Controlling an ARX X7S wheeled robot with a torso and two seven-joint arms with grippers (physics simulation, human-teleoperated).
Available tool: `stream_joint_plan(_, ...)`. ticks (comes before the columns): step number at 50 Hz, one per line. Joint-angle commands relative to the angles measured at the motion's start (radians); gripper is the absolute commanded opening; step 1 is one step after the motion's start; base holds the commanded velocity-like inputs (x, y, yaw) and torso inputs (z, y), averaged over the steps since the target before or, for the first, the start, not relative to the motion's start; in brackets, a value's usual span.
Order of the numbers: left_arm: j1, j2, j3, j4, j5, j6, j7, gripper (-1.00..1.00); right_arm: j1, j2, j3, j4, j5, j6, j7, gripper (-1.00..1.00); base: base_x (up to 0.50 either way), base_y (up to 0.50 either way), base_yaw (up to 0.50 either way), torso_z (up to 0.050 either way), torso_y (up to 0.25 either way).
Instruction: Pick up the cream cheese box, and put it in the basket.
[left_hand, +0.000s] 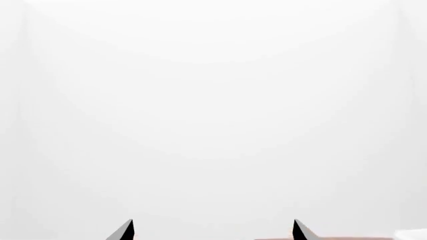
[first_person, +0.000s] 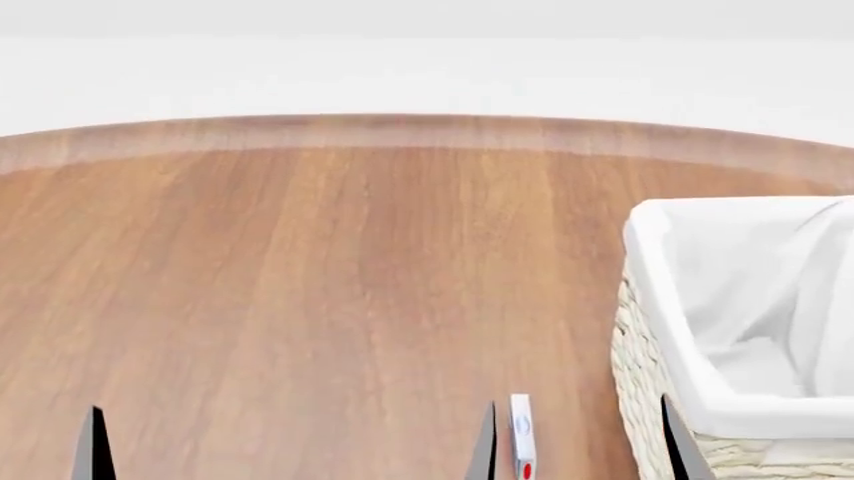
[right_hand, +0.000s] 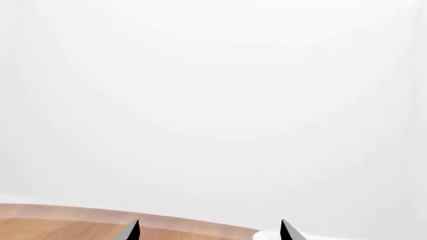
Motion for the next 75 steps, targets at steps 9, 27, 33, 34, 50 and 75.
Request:
stream_joint_plan(9, -0.003, -0.007, 0.007, -0.004, -0.004, 0.002, -0.008, 1.0, 0.006, 0.005, 0.0, 0.011, 0.021, 0.003, 0.009, 1.0, 0.24, 0.0, 0.0, 0.0, 0.001)
stream_joint_plan(27, -0.005, -0.016, 0.0, -0.002, -0.012, -0.004, -0.02, 1.0, 0.264, -0.019, -0.016, -0.083, 0.029, 0.333, -0.015, 1.0, 0.0, 0.0, 0.0, 0.0, 0.0)
stream_joint_plan(33, -0.008, -0.018, 0.003, -0.004, -0.009, -0.001, -0.022, 1.0, 0.397, -0.028, -0.02, -0.11, 0.031, 0.468, -0.031, 1.0, 0.0, 0.0, 0.0, 0.0, 0.0)
stream_joint_plan(34, -0.008, -0.019, 0.003, -0.006, -0.009, 0.0, -0.022, 1.0, 0.409, -0.03, -0.022, -0.108, 0.031, 0.474, -0.032, 1.0, 0.0, 0.0, 0.0, 0.0, 0.0)
stream_joint_plan(50, -0.012, -0.028, -0.004, -0.007, -0.03, -0.003, -0.028, 1.0, 0.846, -0.093, -0.093, 0.207, 0.043, 0.611, -0.112, 1.0, 0.0, 0.0, 0.0, 0.0, 0.0)
stream_joint_plan(75, -0.021, -0.038, -0.003, 0.003, -0.043, -0.026, -0.043, 1.0, 1.068, -0.217, -0.098, 1.19, 0.068, 0.205, -0.127, 1.0, 0.0, 0.0, 0.0, 0.0, 0.0)
